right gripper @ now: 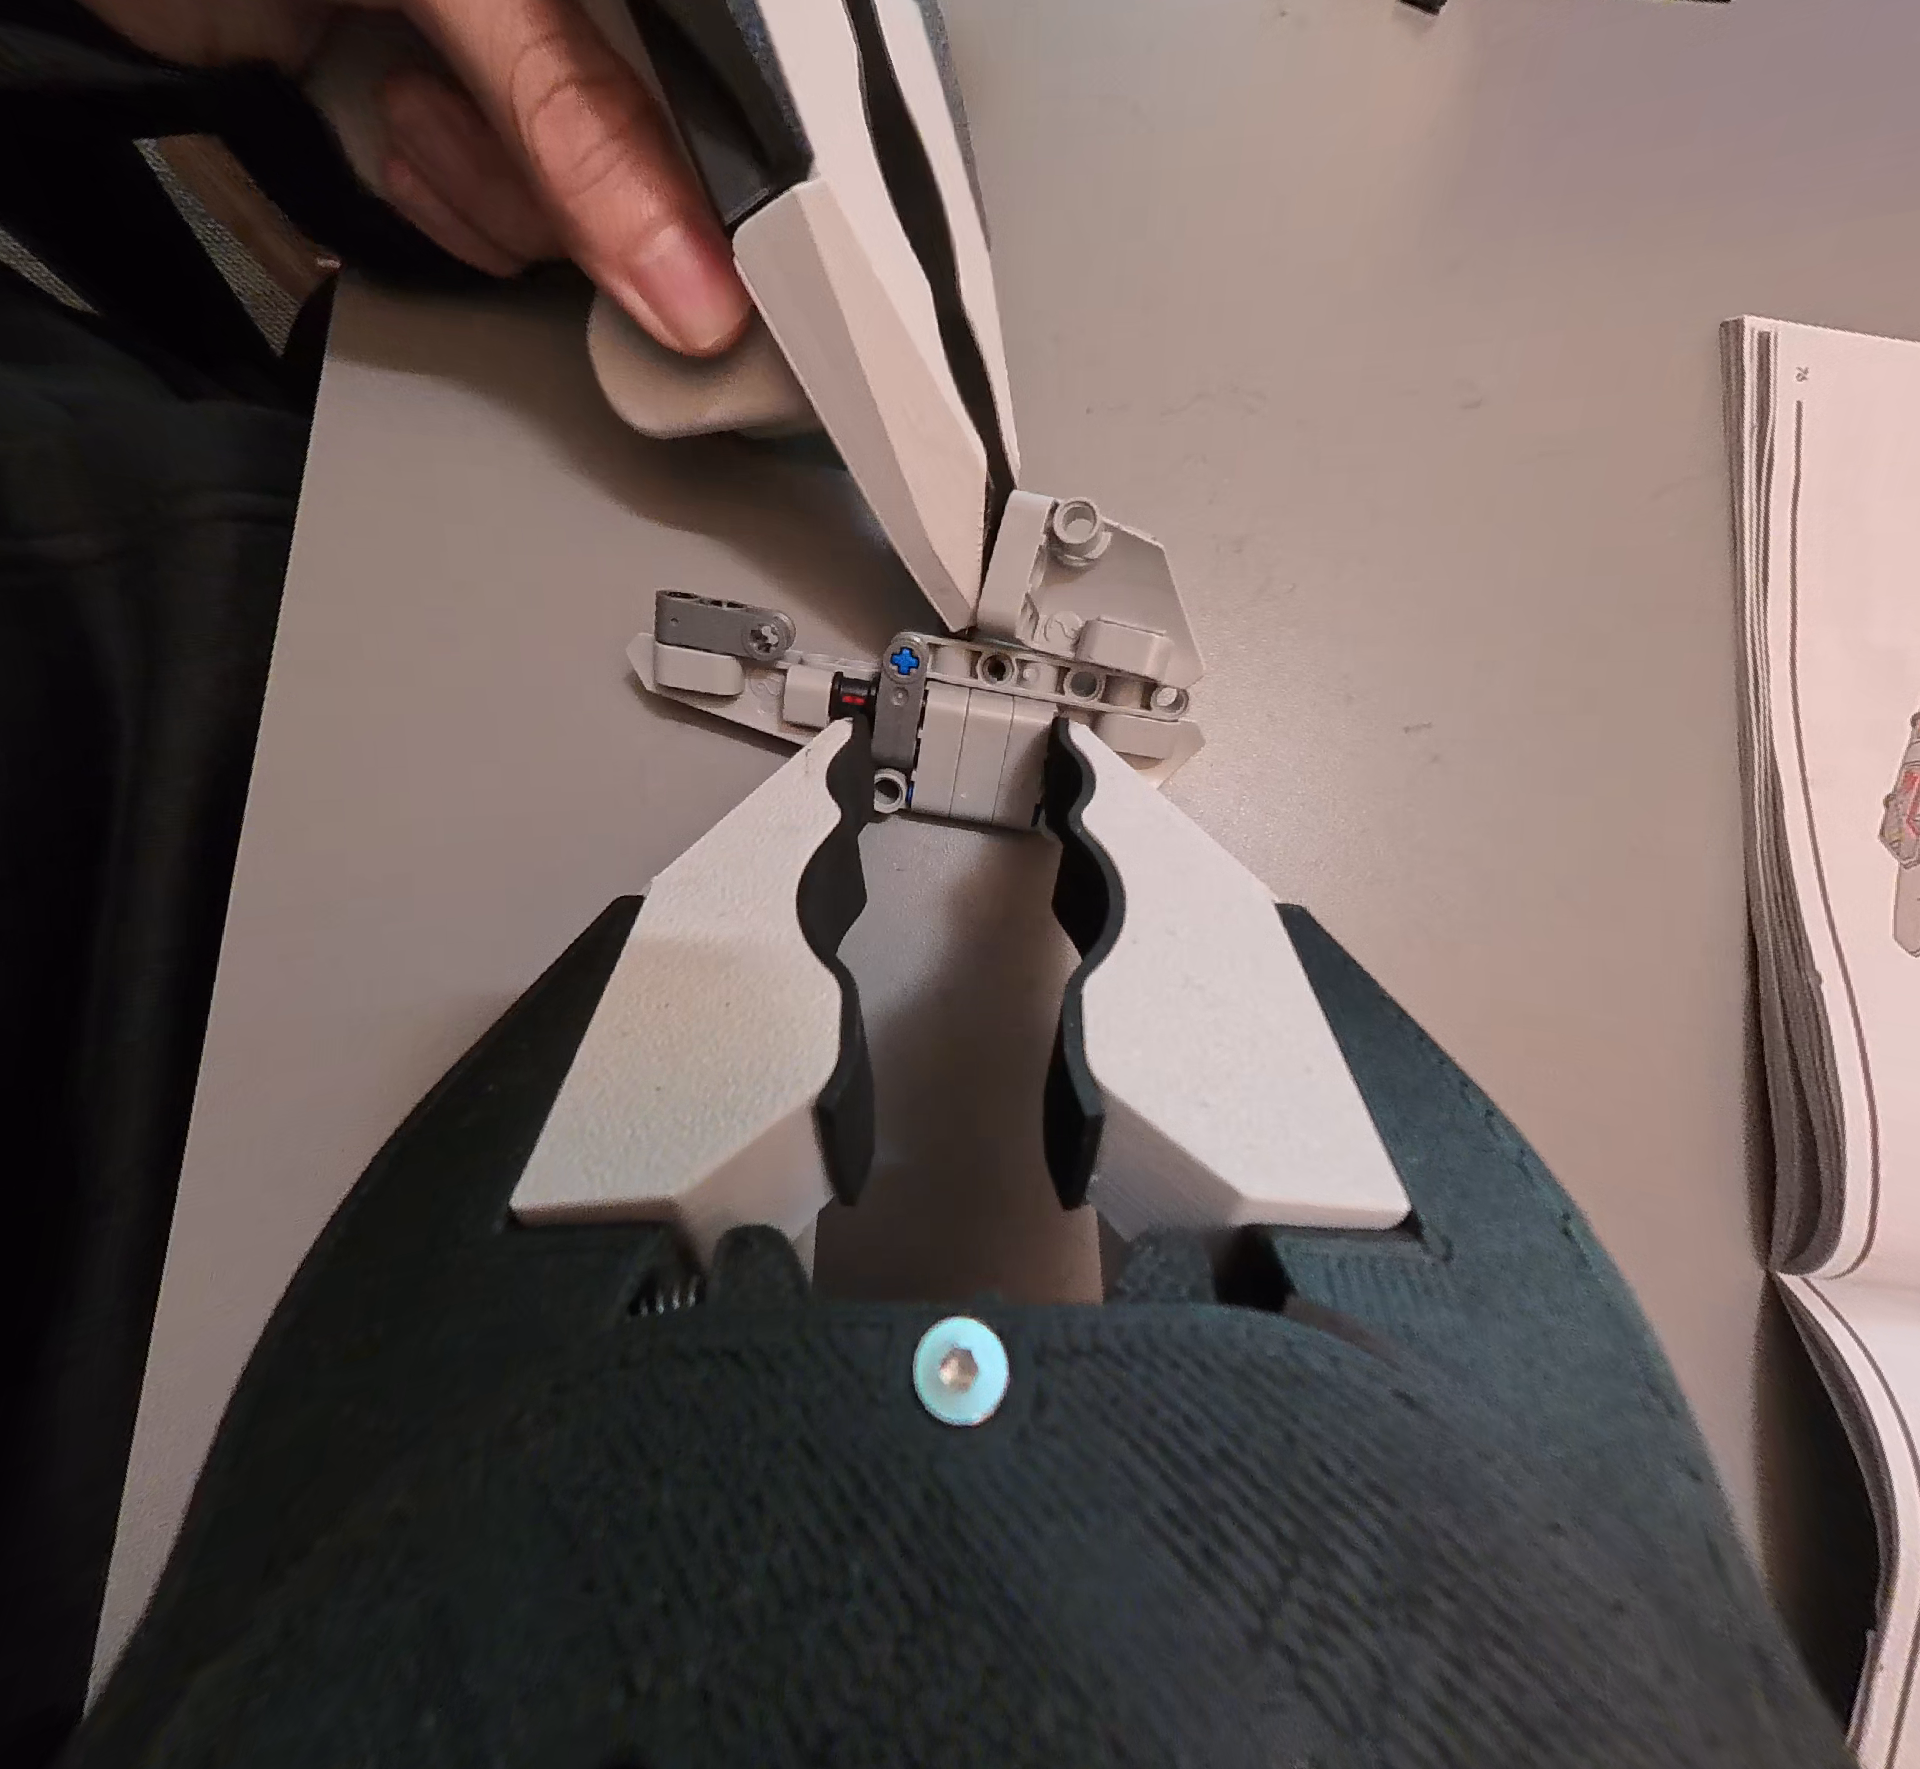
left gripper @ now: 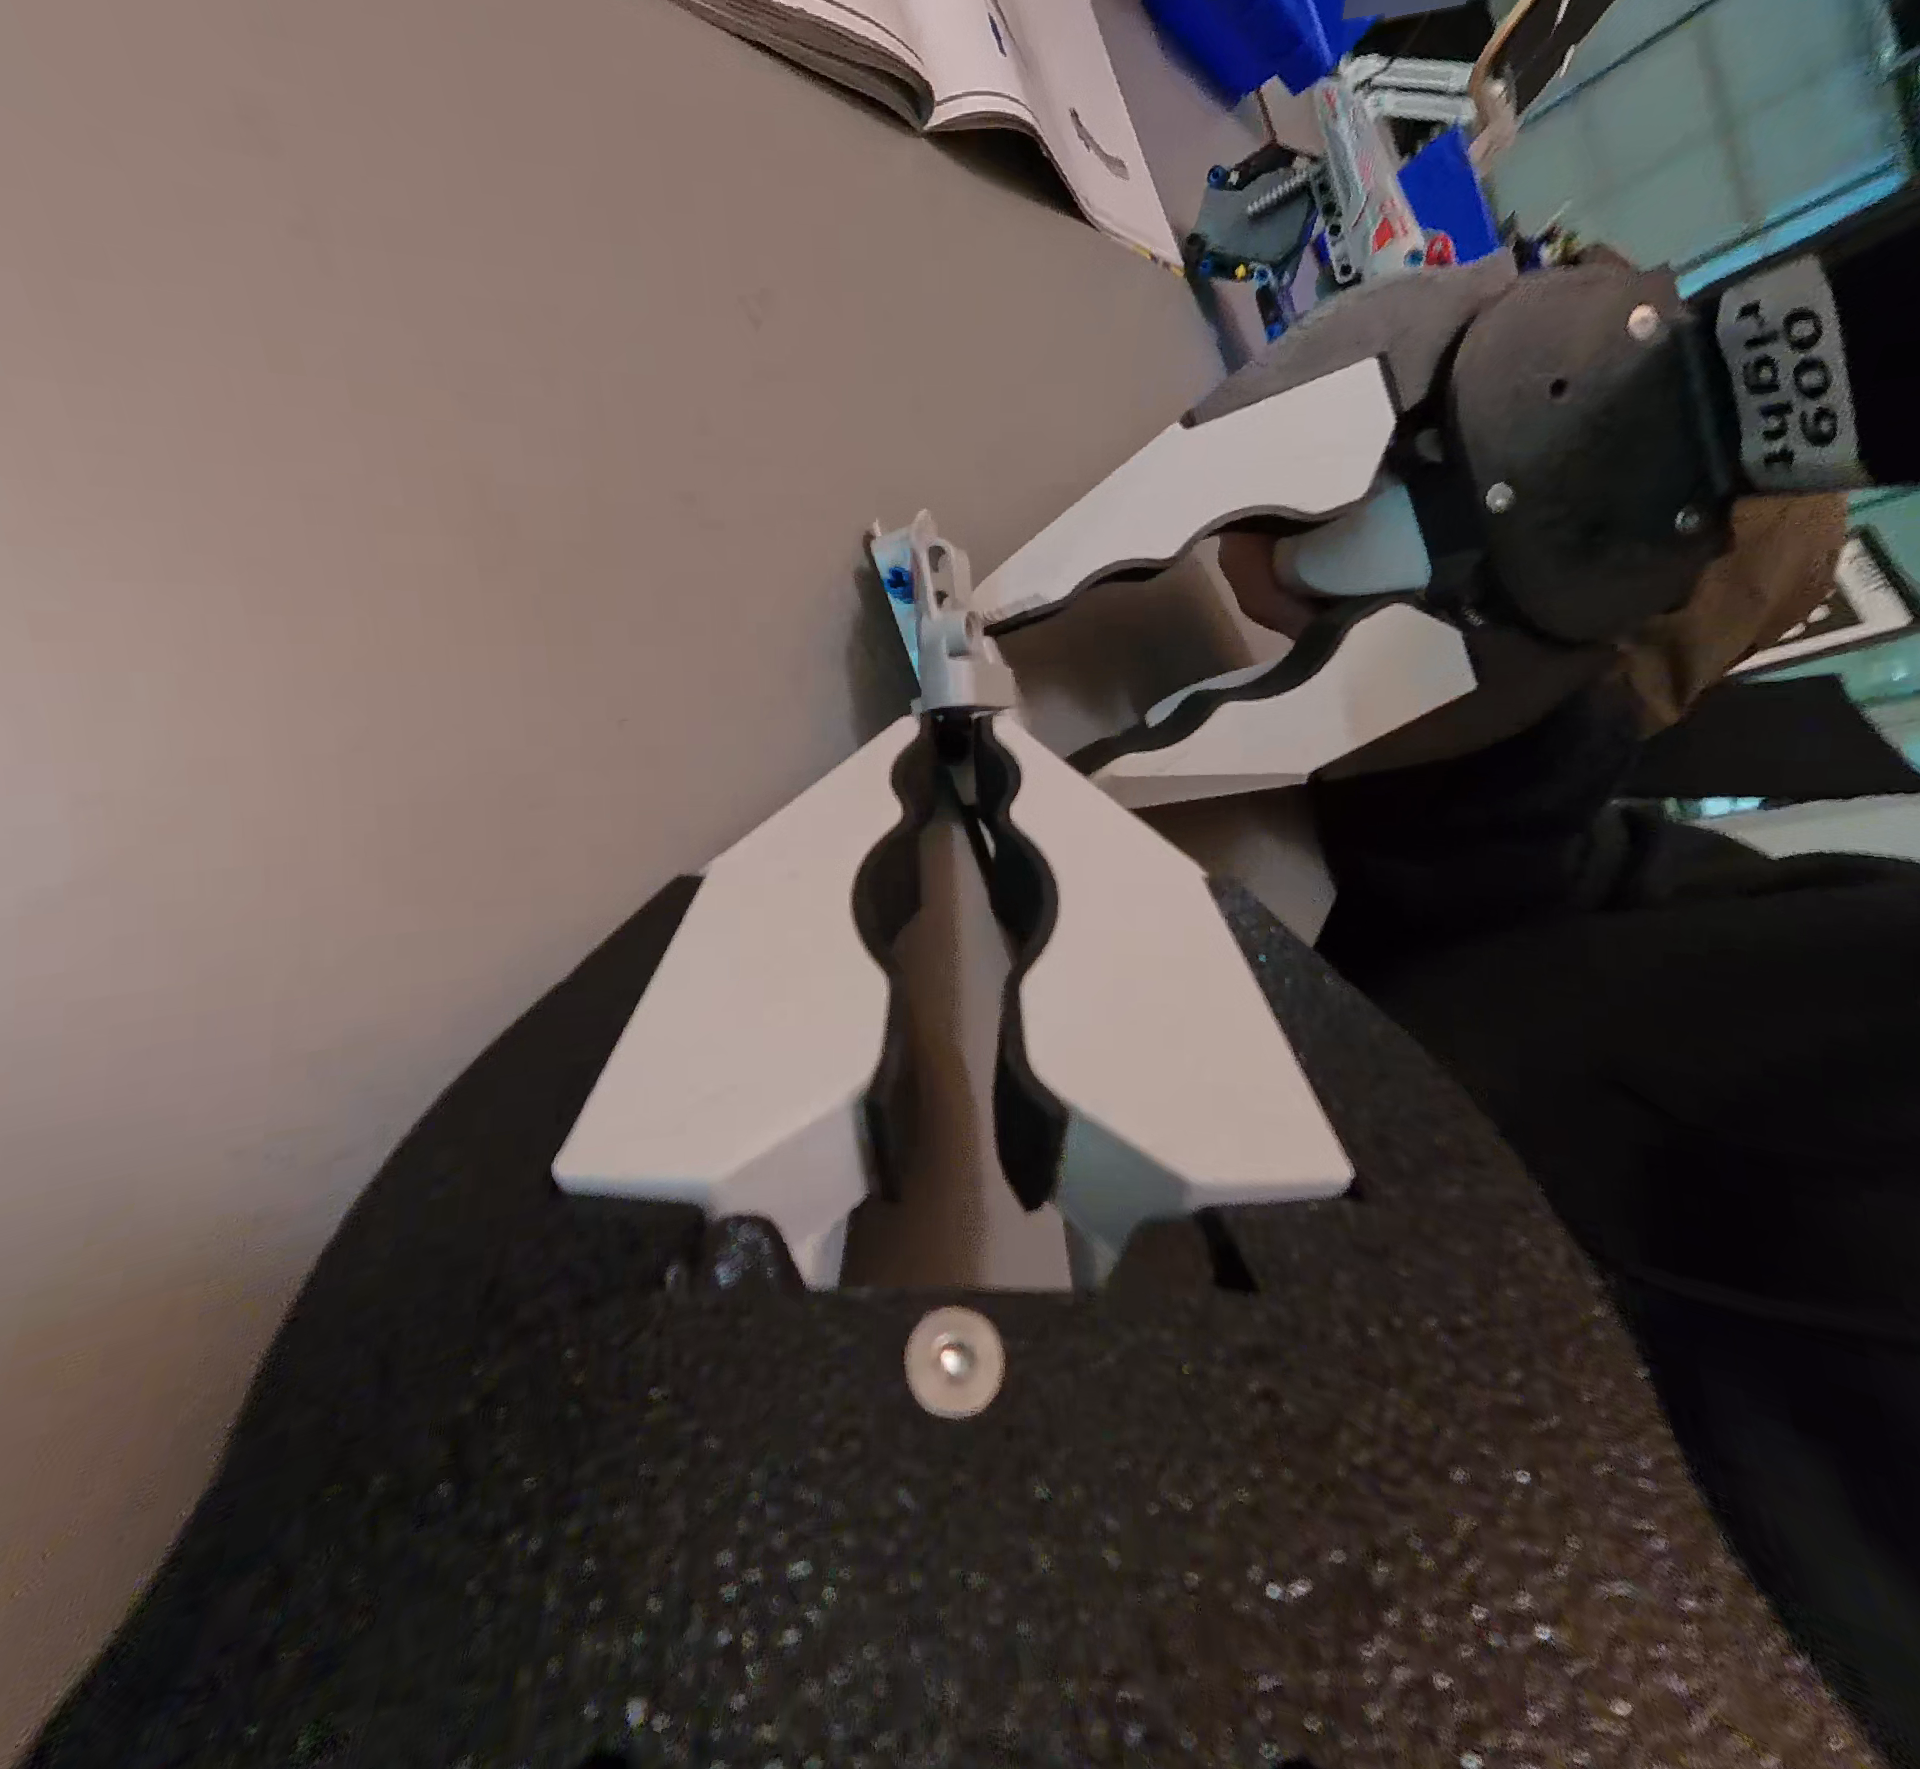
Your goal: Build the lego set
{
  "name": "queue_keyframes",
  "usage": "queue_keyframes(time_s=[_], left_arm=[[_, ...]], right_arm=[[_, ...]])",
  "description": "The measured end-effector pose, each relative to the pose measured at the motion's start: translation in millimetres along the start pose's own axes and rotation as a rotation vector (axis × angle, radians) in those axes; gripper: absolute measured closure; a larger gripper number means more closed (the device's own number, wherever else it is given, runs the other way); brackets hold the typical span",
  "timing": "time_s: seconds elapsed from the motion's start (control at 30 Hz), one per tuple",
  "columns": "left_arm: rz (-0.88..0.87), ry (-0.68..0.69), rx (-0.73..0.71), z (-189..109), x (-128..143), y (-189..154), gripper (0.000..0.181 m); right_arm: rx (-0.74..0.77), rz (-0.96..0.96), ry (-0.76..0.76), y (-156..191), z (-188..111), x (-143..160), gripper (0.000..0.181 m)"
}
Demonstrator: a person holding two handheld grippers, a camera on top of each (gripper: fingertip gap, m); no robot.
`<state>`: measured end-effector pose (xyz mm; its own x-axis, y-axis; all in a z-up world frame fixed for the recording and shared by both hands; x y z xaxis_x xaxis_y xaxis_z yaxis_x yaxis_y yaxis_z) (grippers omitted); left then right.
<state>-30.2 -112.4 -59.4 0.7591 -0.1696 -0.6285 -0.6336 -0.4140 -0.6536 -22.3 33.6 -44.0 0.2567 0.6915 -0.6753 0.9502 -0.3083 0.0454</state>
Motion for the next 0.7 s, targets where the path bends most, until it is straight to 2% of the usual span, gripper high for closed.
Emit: queue_keyframes(time_s=[0.1, 0.2, 0.27, 0.37, 0.4, 0.47, 0.5, 0.53, 0.6, 0.67, 0.7], left_arm=[[0.001, 0.027, 0.054, 1, 0, 1, 0.177], [-0.02, -0.042, 0.126, -6, -8, 6, 0.178], [-0.024, -0.097, 0.191, -7, -15, 8, 0.178], [-0.013, -0.16, 0.241, -8, -27, 12, 0.177], [-0.006, -0.177, 0.24, -9, -30, 15, 0.177], [0.015, -0.203, 0.245, -10, -37, 18, 0.177], [0.039, -0.223, 0.25, -11, -40, 18, 0.177], [0.068, -0.243, 0.268, -12, -45, 16, 0.177], [0.125, -0.287, 0.296, -12, -54, 13, 0.177], [0.183, -0.322, 0.337, -9, -63, 7, 0.178], [0.21, -0.329, 0.36, -6, -67, 4, 0.178]], right_arm=[[-0.026, -0.009, -0.004, 0, -1, 1, 0.149], [-0.124, 0.025, -0.083, -5, -8, 6, 0.143], [-0.25, 0.166, -0.217, -12, -20, 4, 0.136], [-0.328, 0.4, -0.374, -33, -34, 5, 0.129], [-0.335, 0.425, -0.415, -38, -38, 6, 0.125], [-0.343, 0.433, -0.521, -42, -49, 3, 0.103], [-0.331, 0.441, -0.567, -45, -53, 2, 0.105], [-0.264, 0.47, -0.579, -50, -54, 3, 0.105], [-0.126, 0.537, -0.548, -61, -48, 10, 0.093], [-0.16, 0.607, -0.549, -62, -39, 13, 0.084], [-0.233, 0.635, -0.583, -59, -35, 11, 0.087]])
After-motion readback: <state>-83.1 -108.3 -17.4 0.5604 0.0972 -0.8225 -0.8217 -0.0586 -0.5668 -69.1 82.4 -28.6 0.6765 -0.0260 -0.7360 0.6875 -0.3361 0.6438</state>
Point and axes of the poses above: each gripper's, where its closed fingertips meet, z out along the fingers, x out of its underside, y = z × x across the jaws, the point moved 9 cm from there along -z, back along the fingers, and after that the axes turned 7 degrees about z, right-handed, at the moved point
